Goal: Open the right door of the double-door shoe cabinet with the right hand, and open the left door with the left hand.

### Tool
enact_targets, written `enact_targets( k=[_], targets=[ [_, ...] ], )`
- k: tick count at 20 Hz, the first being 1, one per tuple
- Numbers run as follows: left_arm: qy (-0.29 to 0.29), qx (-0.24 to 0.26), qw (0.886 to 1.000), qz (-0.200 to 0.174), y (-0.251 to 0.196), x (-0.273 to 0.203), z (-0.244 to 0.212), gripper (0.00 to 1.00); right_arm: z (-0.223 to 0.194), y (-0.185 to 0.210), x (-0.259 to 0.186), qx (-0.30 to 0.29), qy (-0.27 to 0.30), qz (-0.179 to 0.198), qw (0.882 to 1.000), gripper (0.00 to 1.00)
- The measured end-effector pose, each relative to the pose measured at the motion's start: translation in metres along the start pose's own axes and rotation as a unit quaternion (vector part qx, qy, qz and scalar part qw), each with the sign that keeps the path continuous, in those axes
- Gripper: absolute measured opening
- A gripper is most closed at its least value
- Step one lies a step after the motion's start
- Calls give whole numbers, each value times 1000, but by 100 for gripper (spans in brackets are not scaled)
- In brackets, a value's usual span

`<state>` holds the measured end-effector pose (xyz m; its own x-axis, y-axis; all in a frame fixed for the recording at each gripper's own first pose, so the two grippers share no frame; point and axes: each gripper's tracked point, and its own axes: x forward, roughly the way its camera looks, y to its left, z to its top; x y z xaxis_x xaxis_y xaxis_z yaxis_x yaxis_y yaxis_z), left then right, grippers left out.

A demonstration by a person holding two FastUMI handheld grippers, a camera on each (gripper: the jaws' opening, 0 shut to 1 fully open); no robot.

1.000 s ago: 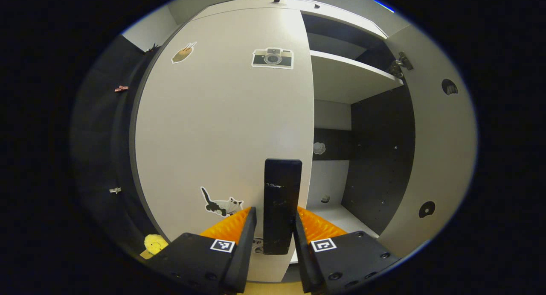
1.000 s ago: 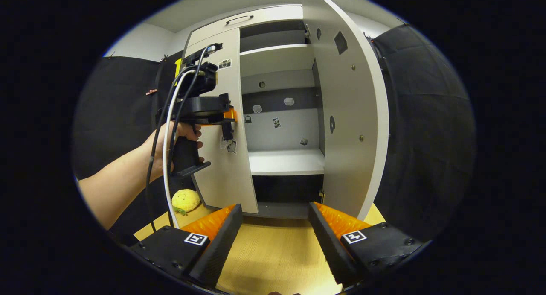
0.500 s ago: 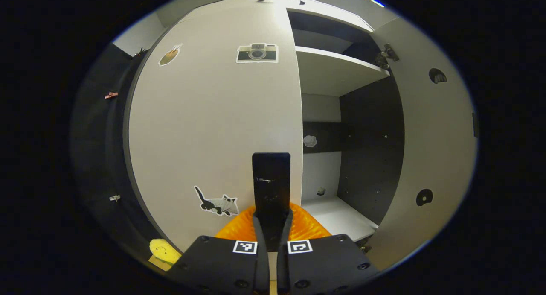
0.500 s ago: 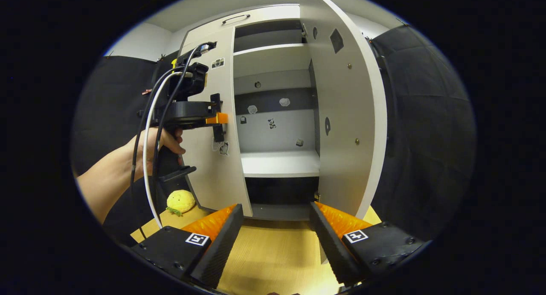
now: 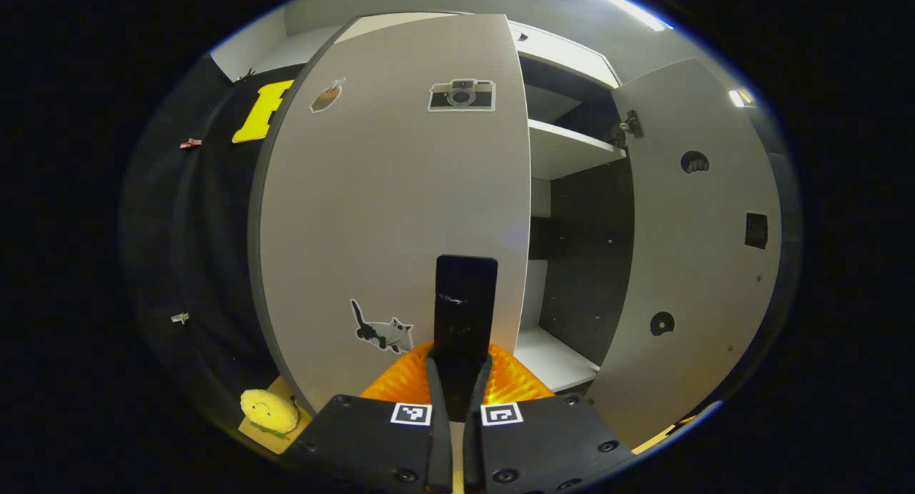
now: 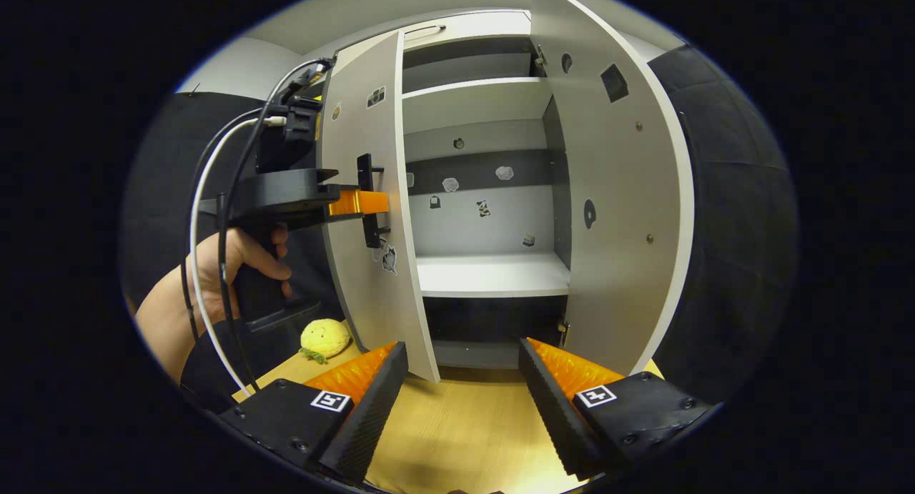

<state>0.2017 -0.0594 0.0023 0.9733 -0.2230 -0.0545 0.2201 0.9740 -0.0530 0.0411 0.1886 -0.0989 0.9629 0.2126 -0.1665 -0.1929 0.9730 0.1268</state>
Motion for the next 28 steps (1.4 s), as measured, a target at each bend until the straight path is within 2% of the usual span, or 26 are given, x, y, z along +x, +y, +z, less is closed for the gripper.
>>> enact_targets(
  k=[7,15,19,21,24,26,28],
  targets=[
    [-23,-16,1000,-13,9,-8,2,10,-2,9,-4,-20,-18,-45,999,98],
    [-32,-16,999,21,6,-7,1,10,-8,4,-5,-15,-15,-95,995,98],
    [-38,6,998,58,10,-7,4,8,-11,17,-3,-21,-13,-99,995,98],
    [-36,7,997,72,9,-7,5,3,-10,26,-1,-23,-17,-96,995,99],
    [-29,15,993,110,18,-11,2,5,-10,40,0,-25,-16,-88,996,99],
    [-26,-8,996,83,3,-9,-1,5,-10,43,1,-32,-15,-87,996,99],
    [-26,-21,997,76,-10,-6,-3,5,-12,45,3,-36,-9,-89,995,99]
  ],
)
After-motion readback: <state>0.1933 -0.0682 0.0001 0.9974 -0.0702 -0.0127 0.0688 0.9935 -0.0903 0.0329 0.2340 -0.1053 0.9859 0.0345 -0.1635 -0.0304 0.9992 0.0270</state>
